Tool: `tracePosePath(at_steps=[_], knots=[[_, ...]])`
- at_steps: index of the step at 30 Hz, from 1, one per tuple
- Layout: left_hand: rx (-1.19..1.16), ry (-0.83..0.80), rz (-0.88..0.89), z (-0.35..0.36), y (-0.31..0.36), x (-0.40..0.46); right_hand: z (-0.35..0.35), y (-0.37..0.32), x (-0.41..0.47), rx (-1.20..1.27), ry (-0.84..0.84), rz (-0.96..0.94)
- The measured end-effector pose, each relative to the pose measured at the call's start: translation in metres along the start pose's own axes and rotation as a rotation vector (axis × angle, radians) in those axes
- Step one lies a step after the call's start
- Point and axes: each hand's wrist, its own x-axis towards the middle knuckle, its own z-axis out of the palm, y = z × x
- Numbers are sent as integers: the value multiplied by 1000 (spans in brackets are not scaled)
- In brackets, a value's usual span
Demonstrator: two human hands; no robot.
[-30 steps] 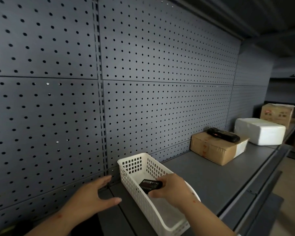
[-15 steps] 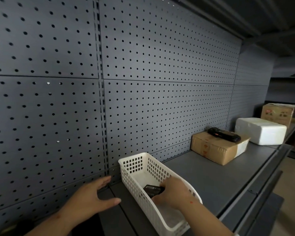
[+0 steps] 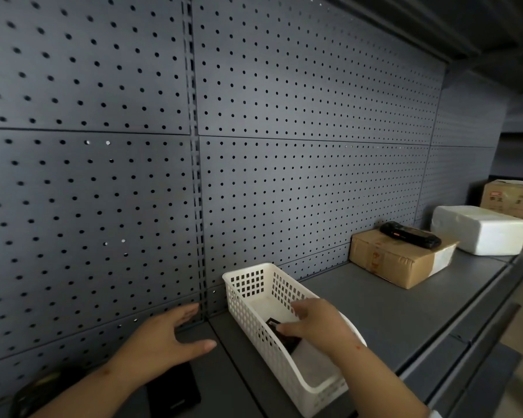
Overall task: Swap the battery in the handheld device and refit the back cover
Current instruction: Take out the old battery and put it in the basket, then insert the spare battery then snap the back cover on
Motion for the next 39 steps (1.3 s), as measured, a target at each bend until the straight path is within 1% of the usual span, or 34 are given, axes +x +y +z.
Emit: tracePosePath(at_steps=[2, 5, 11, 16, 22, 28, 32, 36, 39], knots=[[16, 11, -6, -4, -1, -5, -3, -2, -3, 117, 27, -37], [38, 17, -17, -10, -3, -14, -4, -8, -6, 260, 8, -96], [45, 51, -48, -29, -12, -38, 3, -40, -14, 409, -83, -225], [40, 94, -94, -50, -19, -67, 21, -75, -25, 419, -178, -340], [76, 152, -156, -81, -35, -105, 61, -108, -35, 393, -281, -409], [95, 196, -199, -107, -45, -144, 106, -131, -47, 380, -431, -432], [115, 217, -227, -117, -55, -167, 134, -139, -55, 342, -495, -443], [142, 196, -288, -118, -64, -183, 157, -138, -64, 301, -554, -437], [196, 162, -291, -112, -69, -189, 172, -133, -68, 270, -599, -418]])
